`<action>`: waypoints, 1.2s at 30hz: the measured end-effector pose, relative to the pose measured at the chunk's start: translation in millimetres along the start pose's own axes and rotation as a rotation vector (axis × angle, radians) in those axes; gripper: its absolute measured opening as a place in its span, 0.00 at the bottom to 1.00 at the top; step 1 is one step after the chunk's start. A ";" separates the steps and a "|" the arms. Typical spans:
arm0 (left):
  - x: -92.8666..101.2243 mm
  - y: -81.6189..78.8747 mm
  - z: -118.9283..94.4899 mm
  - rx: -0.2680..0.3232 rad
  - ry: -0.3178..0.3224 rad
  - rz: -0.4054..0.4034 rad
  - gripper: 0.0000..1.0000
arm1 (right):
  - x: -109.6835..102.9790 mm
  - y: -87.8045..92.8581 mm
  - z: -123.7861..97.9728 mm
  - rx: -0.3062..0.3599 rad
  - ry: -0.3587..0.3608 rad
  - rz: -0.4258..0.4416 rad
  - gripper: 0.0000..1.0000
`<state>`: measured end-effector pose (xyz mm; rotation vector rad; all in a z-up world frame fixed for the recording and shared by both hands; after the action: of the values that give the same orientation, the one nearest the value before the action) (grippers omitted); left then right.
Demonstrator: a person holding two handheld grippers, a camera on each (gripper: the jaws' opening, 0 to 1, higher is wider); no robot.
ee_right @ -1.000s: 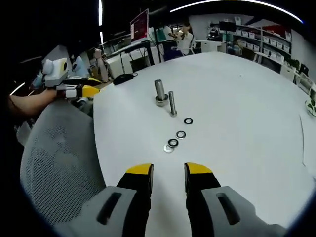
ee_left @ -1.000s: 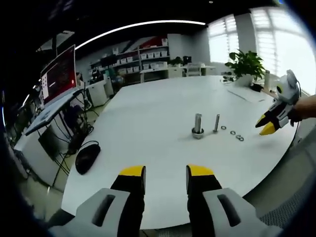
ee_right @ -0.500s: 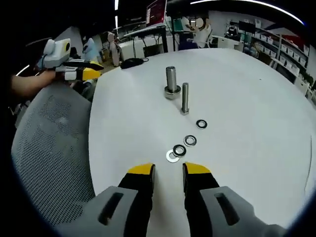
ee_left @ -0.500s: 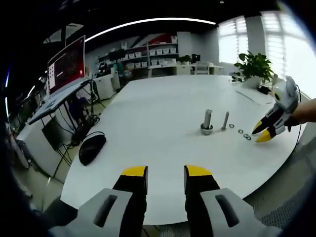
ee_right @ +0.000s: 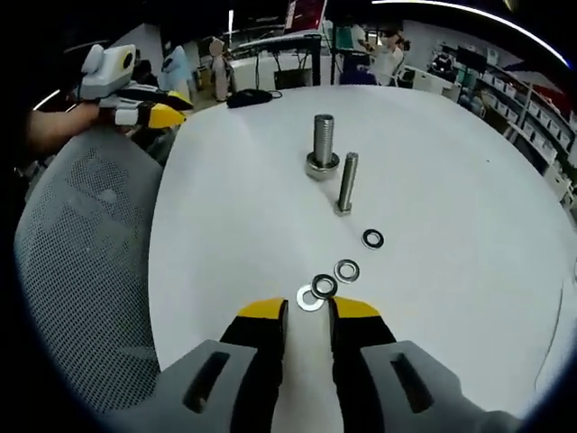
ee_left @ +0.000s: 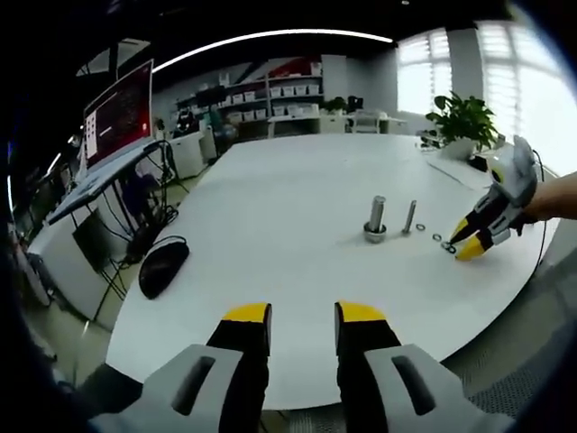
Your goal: Place the washer onto the threaded stud by aligning its center hole with the stud, sliding it down to the base, and recovering from edge contact or off-axis alignment until the washer reaches the visible bottom stop.
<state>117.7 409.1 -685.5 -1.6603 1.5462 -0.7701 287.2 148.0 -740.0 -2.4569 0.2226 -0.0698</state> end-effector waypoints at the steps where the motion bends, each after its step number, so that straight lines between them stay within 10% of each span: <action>1: 0.0 0.0 -0.1 0.002 0.000 -0.002 0.26 | 0.8 0.0 0.7 0.000 0.000 0.001 0.21; 36: -1.0 1.5 3.2 -0.016 0.026 0.001 0.26 | 0.3 -17.8 -15.5 0.017 0.030 0.030 0.14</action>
<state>119.5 410.4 -688.5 -1.6668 1.5748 -0.7832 288.4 152.1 -716.8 -2.4358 0.2707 -0.0959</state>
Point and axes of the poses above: the point that each gripper's makers call its tool centre point, and the gripper's own axes: z roughly forward along the fingers, x roughly to its right, y roughly out of its underside, the point moved 7 cm from there along -z, roughly backward along the fingers
